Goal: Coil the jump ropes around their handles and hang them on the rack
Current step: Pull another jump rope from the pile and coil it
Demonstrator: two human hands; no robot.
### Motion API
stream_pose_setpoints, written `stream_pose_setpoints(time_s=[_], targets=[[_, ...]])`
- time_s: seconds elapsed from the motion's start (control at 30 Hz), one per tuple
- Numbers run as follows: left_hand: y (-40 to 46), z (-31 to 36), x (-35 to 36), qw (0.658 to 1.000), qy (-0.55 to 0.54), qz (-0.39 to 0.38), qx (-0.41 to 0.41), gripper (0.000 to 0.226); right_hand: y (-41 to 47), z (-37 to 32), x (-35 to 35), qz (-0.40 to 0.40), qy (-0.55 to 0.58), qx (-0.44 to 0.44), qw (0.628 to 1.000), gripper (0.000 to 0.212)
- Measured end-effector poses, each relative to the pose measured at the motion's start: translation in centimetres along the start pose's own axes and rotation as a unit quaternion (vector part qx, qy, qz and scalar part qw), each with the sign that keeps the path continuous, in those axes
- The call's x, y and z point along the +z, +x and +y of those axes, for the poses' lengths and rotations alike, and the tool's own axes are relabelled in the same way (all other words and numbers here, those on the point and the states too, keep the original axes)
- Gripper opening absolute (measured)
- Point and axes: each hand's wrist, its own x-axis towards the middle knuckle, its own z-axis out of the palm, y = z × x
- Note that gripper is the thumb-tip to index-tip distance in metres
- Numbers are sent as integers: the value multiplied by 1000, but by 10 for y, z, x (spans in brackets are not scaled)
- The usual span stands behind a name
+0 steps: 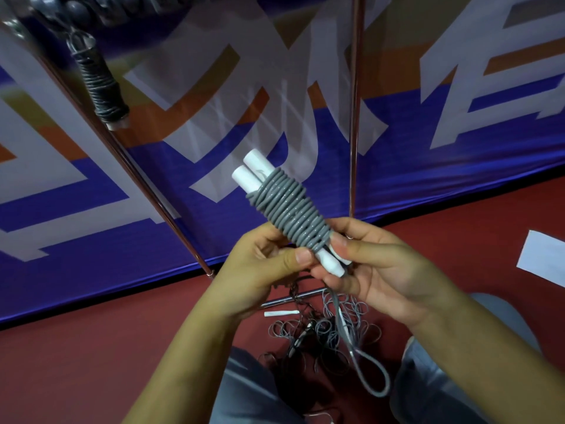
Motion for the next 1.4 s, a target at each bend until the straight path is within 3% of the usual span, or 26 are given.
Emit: stream_pose_setpoints(time_s=[0.17,0.27,0.37,0.47,0.57,0.7,0.87,1.07,1.13,1.27,1.4], targets=[[-3,8,-7,999,26,-25,1,32,0,-3,-1,-22,21,30,999,24],[-6,8,-5,999,37,-31,9,28,4,-4,-6,-79,73,70,992,43],[-4,9,-3,999,46,-6,21,59,9,0,-6,-110,148,160,970,62],[-4,6,-5,997,72,27,28,79,14,4,-6,-70,185,204,959,41],[-6,1,-6,993,86,83,5,72,16,9,-5,-1,-26,99,995,35],[-4,-2,-5,983,65,173,0,55,13,20,-10,71,-280,-94,953,29],[-2,1,8,989,7,150,10,44,10,29,-12,60,-422,-221,877,15],[-2,3,9,995,-25,97,5,50,6,30,-7,81,-432,-279,854,19],[-4,5,8,997,-11,79,8,48,6,32,-5,82,-394,-279,872,21],[-8,9,4,999,-12,29,13,43,2,27,3,58,-218,-202,953,16],[-7,15,0,999,-43,-17,-1,52,-3,15,8,51,-165,-174,969,17]])
